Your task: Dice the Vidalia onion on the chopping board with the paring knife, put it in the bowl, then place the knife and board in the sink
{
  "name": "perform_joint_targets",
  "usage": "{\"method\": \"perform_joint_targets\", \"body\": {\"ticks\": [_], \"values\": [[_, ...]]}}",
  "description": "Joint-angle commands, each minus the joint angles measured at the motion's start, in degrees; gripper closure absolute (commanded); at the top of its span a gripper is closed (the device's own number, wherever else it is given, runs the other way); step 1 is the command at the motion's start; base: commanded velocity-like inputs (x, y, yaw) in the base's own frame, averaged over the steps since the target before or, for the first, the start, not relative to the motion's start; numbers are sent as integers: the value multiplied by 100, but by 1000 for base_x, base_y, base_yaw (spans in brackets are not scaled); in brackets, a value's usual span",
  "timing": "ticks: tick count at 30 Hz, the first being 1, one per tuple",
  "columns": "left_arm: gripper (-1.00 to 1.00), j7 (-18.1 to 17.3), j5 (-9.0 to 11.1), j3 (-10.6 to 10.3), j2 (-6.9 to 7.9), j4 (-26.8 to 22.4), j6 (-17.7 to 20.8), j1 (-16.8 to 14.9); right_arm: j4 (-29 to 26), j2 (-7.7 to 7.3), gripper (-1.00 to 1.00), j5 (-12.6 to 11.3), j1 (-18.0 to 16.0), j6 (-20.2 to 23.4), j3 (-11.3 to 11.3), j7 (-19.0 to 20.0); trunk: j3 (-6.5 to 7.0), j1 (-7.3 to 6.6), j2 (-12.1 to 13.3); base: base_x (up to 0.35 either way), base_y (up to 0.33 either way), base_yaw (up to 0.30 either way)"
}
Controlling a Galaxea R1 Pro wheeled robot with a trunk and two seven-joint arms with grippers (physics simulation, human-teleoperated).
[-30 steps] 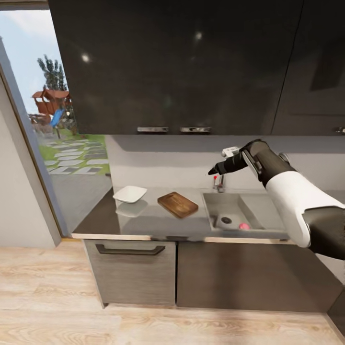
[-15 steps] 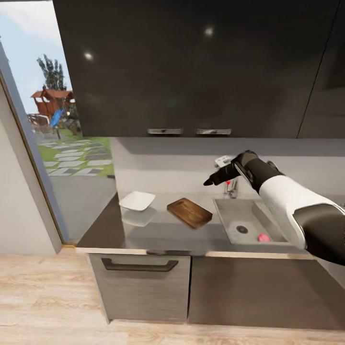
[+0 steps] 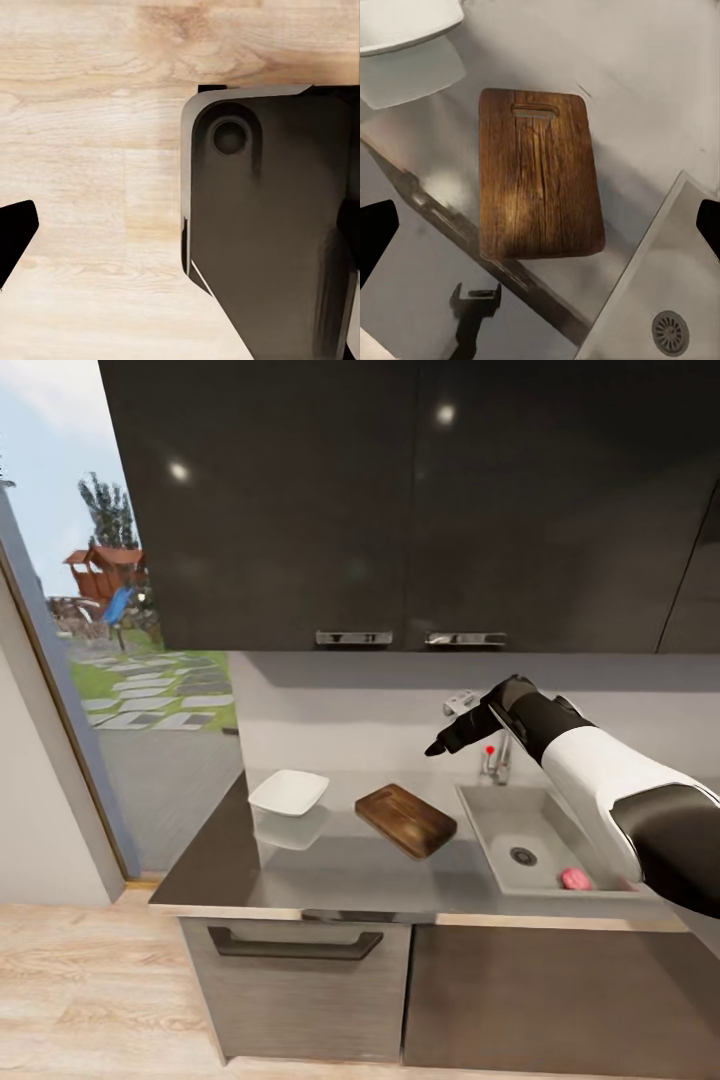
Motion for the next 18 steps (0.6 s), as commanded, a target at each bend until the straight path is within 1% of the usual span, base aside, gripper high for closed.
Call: {"method": "perform_joint_targets", "body": {"ticks": [1, 6, 10, 13, 16, 18], "values": [[-100, -3, 2, -1, 4, -2, -13, 2, -12, -2, -100, 60, 1, 8, -3, 51, -1, 4, -3, 208, 7, 0], [-100, -8, -2, 6, 17, -2, -13, 2, -5, -2, -100, 61, 3, 3, -1, 98, -1, 4, -3, 210, 47, 0], [-100, -10, -2, 7, 19, -2, -13, 2, 4, 3, -100, 86, 6, -163, 1, 416, -1, 4, -3, 210, 32, 0], [-100, -10, 2, 7, 20, -2, -13, 2, 5, 9, -100, 253, 8, -270, 9, 638, -1, 4, -3, 211, 93, 0], [-100, -10, 5, 1, 20, -2, -13, 2, 6, 27, -100, 557, 15, -335, 28, 890, -1, 4, -3, 211, 129, 0], [-100, -10, 6, -4, 20, -2, -13, 2, 6, 40, -100, 658, 19, -458, 32, 1042, -1, 4, -3, 197, 131, 0]]}}
